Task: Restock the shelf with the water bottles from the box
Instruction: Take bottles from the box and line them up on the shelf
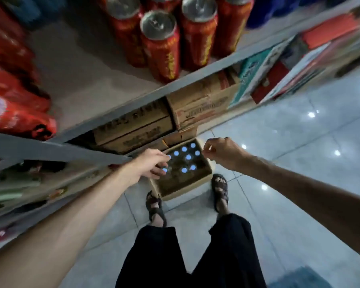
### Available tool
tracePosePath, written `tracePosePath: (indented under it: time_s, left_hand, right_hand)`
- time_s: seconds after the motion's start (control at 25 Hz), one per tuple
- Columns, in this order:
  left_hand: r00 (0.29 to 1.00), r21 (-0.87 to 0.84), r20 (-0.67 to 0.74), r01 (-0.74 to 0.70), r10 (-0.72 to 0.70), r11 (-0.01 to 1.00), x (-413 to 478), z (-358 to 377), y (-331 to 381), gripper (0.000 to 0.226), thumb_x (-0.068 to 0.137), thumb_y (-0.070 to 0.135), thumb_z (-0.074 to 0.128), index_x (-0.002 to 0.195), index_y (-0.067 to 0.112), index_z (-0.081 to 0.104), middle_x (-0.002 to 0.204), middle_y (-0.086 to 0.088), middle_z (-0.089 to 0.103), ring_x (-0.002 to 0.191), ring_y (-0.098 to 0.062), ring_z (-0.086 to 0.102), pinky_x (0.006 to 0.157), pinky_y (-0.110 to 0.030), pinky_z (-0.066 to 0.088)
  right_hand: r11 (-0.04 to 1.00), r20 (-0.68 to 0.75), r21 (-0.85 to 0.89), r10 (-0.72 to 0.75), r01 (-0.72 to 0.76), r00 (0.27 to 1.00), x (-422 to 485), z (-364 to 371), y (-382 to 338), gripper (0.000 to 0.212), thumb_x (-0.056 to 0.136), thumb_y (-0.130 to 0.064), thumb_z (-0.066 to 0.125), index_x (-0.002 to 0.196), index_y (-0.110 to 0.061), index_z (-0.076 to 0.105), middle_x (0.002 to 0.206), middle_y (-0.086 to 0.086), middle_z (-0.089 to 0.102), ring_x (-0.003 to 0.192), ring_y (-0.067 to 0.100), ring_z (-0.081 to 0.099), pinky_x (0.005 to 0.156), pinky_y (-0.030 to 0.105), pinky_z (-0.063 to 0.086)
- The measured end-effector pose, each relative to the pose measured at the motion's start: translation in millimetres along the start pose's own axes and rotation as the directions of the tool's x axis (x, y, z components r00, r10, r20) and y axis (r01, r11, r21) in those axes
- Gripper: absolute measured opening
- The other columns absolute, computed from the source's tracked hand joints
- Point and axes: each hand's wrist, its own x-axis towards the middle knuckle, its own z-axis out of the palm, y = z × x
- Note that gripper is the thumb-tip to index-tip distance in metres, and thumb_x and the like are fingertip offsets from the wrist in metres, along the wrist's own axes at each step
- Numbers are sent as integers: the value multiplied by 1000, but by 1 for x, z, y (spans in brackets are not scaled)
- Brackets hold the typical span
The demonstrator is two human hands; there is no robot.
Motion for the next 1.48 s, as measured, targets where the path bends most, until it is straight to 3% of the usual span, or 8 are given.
tracePosePath:
  time_s: [0.24,0.44,0.56,0.72,0.88,1.12,1.32,1.48]
  left_hand:
    - [988,-66,-56,138,-142,988,116,18,-74,19,92,22,60,109,15,55,103,-8,60,93,-24,59,92,-41,50]
    - [942,1,-161,298,-294,955,257,49,-180,15,91,20,57,104,21,49,110,-7,52,94,-21,50,77,-31,42]
    - [909,4,-215,367,-357,930,336,54,-231,56,91,20,55,142,13,35,143,-11,40,126,-33,42,104,-42,37]
    - [898,91,-364,299,-248,950,433,42,-284,43,83,24,55,125,18,45,128,-7,55,111,-25,52,100,-39,43]
    - [879,-4,-412,261,-239,965,474,31,-302,19,81,14,58,101,15,60,113,-17,65,98,-29,62,80,-40,52]
    - [867,-143,-391,274,-309,951,485,22,-306,34,80,13,62,114,13,59,113,-15,66,102,-29,62,86,-37,51]
    - [909,121,-396,195,-133,973,440,35,-280,54,80,24,61,132,16,46,123,-5,57,112,-26,53,97,-36,44]
    - [997,246,-76,34,-16,969,372,51,-226,65,83,0,57,144,13,41,142,-6,49,129,-22,46,105,-32,37]
  right_hand:
    - [902,101,323,269,-288,958,66,168,68,20,79,-40,60,66,-28,51,74,-1,59,75,29,65,69,42,57]
    - [948,65,213,228,-237,971,155,301,136,34,84,-40,63,112,-21,58,110,7,64,97,30,66,75,35,54]
    - [987,34,137,76,-80,997,215,372,145,55,86,-46,65,134,-26,46,127,5,52,105,30,63,84,37,52]
    - [995,36,-10,-103,103,994,294,462,150,55,97,-27,50,147,-36,28,137,10,38,114,33,56,84,40,48]
    - [998,-10,-60,-21,20,1000,324,522,139,43,101,-24,41,143,-28,30,139,13,33,117,30,51,80,39,49]
    - [994,-164,-103,8,-25,986,321,532,135,38,103,-28,34,139,-15,29,103,5,59,85,25,63,64,34,32]
    - [968,-89,245,-38,58,995,267,474,134,34,91,-37,53,116,-19,40,86,0,62,72,25,59,62,33,44]
    - [770,-106,637,80,6,991,214,378,131,23,81,-33,68,94,-25,51,86,-4,66,78,12,62,66,21,49]
